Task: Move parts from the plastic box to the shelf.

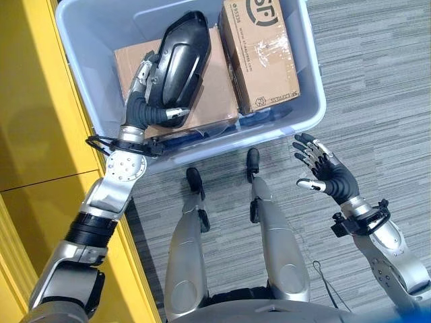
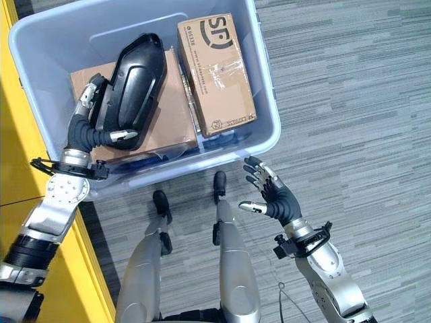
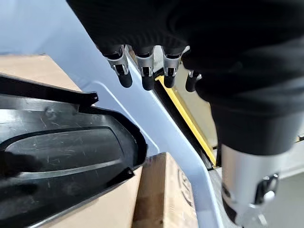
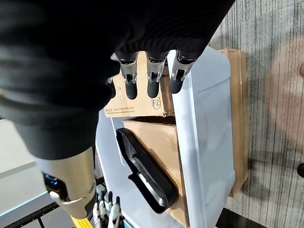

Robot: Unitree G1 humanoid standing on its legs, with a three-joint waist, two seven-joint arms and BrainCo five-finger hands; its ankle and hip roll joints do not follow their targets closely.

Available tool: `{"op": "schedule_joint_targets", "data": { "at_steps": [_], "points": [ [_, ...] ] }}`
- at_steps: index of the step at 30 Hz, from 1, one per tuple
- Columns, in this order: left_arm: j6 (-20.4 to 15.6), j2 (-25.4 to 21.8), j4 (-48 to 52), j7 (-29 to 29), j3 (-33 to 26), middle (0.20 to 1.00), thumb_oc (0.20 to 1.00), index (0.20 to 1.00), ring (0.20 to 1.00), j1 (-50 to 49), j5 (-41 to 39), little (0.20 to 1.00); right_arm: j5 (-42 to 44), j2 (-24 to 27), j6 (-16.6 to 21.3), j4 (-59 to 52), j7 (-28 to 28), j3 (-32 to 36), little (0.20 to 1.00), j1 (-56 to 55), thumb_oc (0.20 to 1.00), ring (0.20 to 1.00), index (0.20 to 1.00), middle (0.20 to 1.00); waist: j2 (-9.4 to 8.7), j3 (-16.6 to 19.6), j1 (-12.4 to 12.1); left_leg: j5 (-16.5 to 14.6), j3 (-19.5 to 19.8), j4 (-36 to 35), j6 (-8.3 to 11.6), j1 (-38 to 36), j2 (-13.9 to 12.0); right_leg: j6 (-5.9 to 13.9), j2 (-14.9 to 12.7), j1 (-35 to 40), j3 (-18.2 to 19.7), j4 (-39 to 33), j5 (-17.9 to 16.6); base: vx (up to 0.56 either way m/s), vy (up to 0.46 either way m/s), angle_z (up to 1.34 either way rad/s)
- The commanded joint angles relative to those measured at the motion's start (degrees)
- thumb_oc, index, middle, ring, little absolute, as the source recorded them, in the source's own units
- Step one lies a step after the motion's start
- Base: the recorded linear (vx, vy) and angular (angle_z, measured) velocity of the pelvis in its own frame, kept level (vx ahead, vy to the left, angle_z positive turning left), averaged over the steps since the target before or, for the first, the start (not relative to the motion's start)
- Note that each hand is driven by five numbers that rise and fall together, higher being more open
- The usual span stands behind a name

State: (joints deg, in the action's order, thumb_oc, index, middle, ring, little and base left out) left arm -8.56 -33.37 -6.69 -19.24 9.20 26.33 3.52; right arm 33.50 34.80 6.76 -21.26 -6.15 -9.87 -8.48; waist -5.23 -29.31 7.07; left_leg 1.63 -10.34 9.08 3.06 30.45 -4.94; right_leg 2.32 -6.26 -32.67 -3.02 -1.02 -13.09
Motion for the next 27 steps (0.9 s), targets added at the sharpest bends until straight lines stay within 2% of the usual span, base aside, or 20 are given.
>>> {"op": "schedule_joint_targets", "data": {
  "at_steps": [1, 6, 11, 21, 27],
  "points": [
    [-0.1, -3.1, -1.8, -4.1, -1.9, 1.000, 1.000, 1.000, 1.000, 1.0, 2.8, 1.000, 0.1, 0.3, 3.5, -3.4, 0.9, 0.2, 1.000, 0.4, 1.000, 1.000, 1.000, 1.000, -1.56, 1.8, 0.9, -0.3, 2.2, 2.7, 0.32, 1.2, -0.6, 5.47, -3.5, 2.6, 1.6, 7.5, 6.6, 0.00, 0.000, 0.00],
    [2.3, -1.2, -8.8, -8.4, -1.7, 1.000, 1.000, 1.000, 1.000, 4.4, 5.2, 1.000, 0.2, 0.4, 3.5, -3.4, 1.8, -0.8, 1.000, 1.4, 1.000, 1.000, 1.000, 1.000, -2.02, 1.7, 1.2, -0.2, 1.9, 2.7, 0.35, 1.6, -0.7, 5.38, -3.2, 2.1, 1.7, 7.6, 6.5, 0.00, 0.000, 0.00],
    [2.7, -0.2, -11.1, -12.1, -2.9, 1.000, 1.000, 1.000, 1.000, 6.7, 3.5, 1.000, 0.3, 0.8, 3.7, -3.4, 3.1, -1.5, 1.000, 2.3, 1.000, 1.000, 1.000, 1.000, -2.18, 1.6, 1.5, -0.1, 1.8, 2.8, 0.48, 1.9, -0.9, 5.32, -3.1, 1.6, 1.7, 7.7, 6.4, 0.00, 0.000, 0.00],
    [2.5, -3.3, -7.1, -15.6, -6.2, 1.000, 1.000, 1.000, 1.000, 6.4, 5.5, 1.000, 0.9, 1.4, 4.0, -3.4, 3.3, -1.7, 1.000, 2.5, 1.000, 1.000, 1.000, 1.000, -1.96, 1.9, 1.3, -0.2, 2.0, 3.0, 0.56, 2.0, -1.0, 5.22, -2.9, 1.4, 1.7, 8.0, 6.7, 0.00, 0.000, 0.00],
    [3.4, -5.1, -9.7, -16.9, -5.8, 1.000, 1.000, 1.000, 1.000, 8.7, 7.1, 1.000, 1.1, 1.8, 4.0, -3.5, 3.1, -1.5, 1.000, 2.3, 1.000, 1.000, 1.000, 1.000, -2.15, 2.1, 1.7, -0.1, 2.0, 3.0, 0.63, 2.3, -1.0, 5.17, -2.7, 1.1, 1.7, 8.0, 6.6, 0.00, 0.000, 0.00]
  ]
}}
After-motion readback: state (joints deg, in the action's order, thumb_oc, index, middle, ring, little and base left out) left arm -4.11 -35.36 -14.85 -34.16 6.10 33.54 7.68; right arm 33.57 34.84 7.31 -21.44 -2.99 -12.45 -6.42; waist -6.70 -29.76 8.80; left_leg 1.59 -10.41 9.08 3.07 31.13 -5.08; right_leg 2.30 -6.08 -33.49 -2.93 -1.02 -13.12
